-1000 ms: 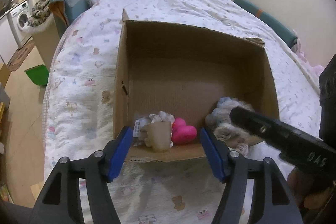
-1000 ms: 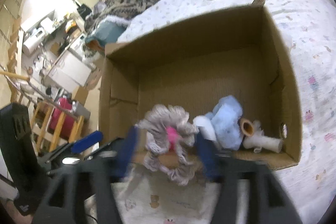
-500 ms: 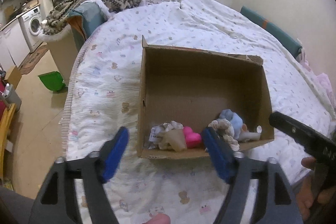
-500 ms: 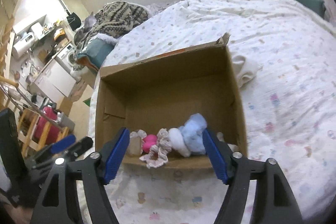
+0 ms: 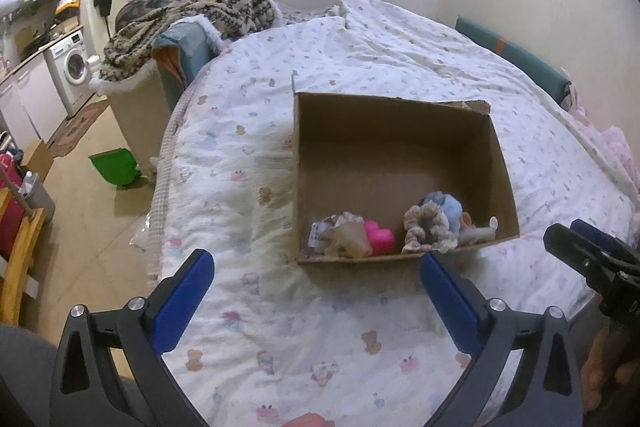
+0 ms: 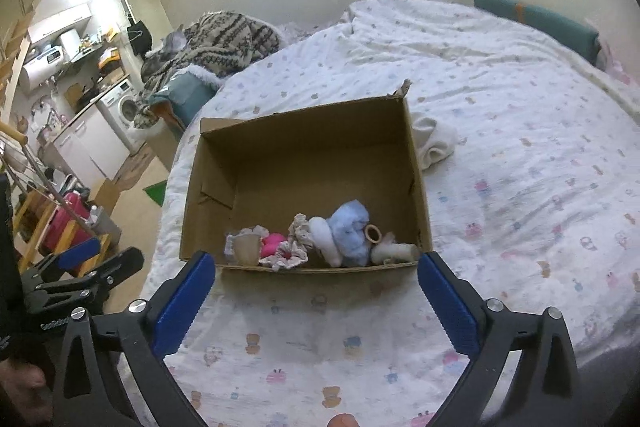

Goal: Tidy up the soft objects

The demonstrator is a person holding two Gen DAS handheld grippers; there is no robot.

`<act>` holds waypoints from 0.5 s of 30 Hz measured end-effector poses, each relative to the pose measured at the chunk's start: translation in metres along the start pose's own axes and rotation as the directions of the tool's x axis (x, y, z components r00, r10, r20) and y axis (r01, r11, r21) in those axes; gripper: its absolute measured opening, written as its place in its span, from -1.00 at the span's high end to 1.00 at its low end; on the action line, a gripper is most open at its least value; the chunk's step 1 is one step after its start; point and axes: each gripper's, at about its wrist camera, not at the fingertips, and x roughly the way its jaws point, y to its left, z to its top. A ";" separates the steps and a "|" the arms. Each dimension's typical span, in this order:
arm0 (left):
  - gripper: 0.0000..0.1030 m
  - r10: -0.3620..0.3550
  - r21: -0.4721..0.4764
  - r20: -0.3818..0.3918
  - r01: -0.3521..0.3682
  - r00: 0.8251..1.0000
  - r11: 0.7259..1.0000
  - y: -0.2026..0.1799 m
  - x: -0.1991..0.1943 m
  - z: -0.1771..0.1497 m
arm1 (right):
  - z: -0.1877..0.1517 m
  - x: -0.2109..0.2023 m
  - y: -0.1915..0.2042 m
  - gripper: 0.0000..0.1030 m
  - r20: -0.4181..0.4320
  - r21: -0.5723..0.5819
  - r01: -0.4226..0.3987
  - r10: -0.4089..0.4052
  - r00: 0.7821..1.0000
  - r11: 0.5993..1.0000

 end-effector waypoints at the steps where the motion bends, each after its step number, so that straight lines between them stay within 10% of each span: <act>1: -0.99 -0.004 -0.010 -0.002 0.004 1.000 1.000 0.002 -0.002 -0.002 | -0.002 0.000 0.001 -1.00 0.000 -0.002 0.005 -0.005 1.000 1.000; 15: -0.99 -0.001 -0.031 0.013 0.002 1.000 1.000 0.008 0.015 -0.014 | -0.012 0.016 0.000 -1.00 0.007 -0.016 0.127 -0.127 0.992 0.992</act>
